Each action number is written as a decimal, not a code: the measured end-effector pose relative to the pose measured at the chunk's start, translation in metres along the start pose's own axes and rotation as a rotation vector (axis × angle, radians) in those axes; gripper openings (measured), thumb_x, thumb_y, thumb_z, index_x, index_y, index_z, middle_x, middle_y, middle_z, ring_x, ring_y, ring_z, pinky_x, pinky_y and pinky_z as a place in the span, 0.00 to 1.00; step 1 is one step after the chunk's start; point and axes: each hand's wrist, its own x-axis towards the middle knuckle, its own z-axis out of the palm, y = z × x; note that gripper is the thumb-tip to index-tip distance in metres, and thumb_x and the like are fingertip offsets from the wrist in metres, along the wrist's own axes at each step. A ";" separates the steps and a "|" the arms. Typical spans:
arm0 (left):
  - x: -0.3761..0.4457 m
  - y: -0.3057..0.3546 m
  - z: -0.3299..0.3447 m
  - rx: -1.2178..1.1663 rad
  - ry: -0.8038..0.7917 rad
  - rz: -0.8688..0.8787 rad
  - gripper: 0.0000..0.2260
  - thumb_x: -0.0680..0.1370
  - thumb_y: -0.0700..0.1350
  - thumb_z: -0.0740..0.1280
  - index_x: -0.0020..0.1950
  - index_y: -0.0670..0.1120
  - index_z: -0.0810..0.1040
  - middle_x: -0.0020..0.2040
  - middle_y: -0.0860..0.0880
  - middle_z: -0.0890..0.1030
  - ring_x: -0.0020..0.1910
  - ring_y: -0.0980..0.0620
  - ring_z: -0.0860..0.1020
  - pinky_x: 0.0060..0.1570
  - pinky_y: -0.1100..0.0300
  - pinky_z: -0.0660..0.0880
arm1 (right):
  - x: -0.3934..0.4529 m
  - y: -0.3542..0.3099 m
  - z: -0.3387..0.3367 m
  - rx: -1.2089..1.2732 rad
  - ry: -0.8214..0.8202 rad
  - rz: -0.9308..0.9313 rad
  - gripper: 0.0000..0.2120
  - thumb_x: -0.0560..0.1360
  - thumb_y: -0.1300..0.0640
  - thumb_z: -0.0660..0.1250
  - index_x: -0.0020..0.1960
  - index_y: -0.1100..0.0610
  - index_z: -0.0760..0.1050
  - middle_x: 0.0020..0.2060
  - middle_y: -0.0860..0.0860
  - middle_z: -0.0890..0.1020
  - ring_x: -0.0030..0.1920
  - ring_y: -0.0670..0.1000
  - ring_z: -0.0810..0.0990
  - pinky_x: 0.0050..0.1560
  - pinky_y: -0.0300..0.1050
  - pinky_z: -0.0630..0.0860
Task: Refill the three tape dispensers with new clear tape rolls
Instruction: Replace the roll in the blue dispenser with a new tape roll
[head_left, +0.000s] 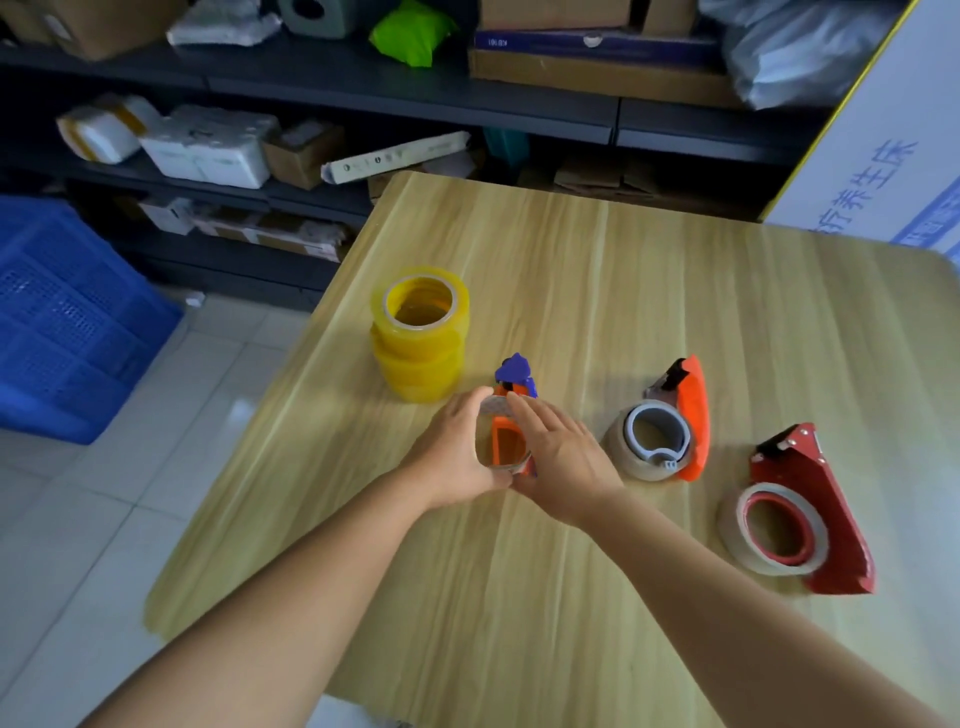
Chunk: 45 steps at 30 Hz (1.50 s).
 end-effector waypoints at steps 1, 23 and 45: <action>-0.003 -0.002 -0.004 0.003 0.026 -0.005 0.46 0.63 0.54 0.78 0.75 0.52 0.57 0.72 0.53 0.64 0.71 0.53 0.63 0.68 0.53 0.66 | 0.002 -0.005 0.000 0.009 0.011 -0.012 0.43 0.73 0.48 0.69 0.78 0.51 0.47 0.77 0.48 0.57 0.77 0.49 0.54 0.73 0.45 0.56; -0.018 -0.123 -0.102 0.187 0.188 -0.323 0.41 0.70 0.46 0.73 0.77 0.50 0.53 0.74 0.53 0.55 0.71 0.50 0.61 0.64 0.52 0.68 | 0.103 -0.150 0.036 -0.005 -0.278 -0.093 0.36 0.77 0.62 0.61 0.79 0.53 0.47 0.78 0.46 0.49 0.77 0.51 0.54 0.72 0.43 0.59; 0.036 -0.074 -0.145 0.162 0.113 -0.011 0.35 0.78 0.54 0.62 0.79 0.49 0.46 0.79 0.52 0.50 0.78 0.54 0.52 0.73 0.58 0.55 | 0.135 -0.148 -0.034 -0.012 0.211 0.075 0.32 0.78 0.58 0.62 0.78 0.53 0.51 0.78 0.50 0.51 0.78 0.53 0.47 0.76 0.48 0.50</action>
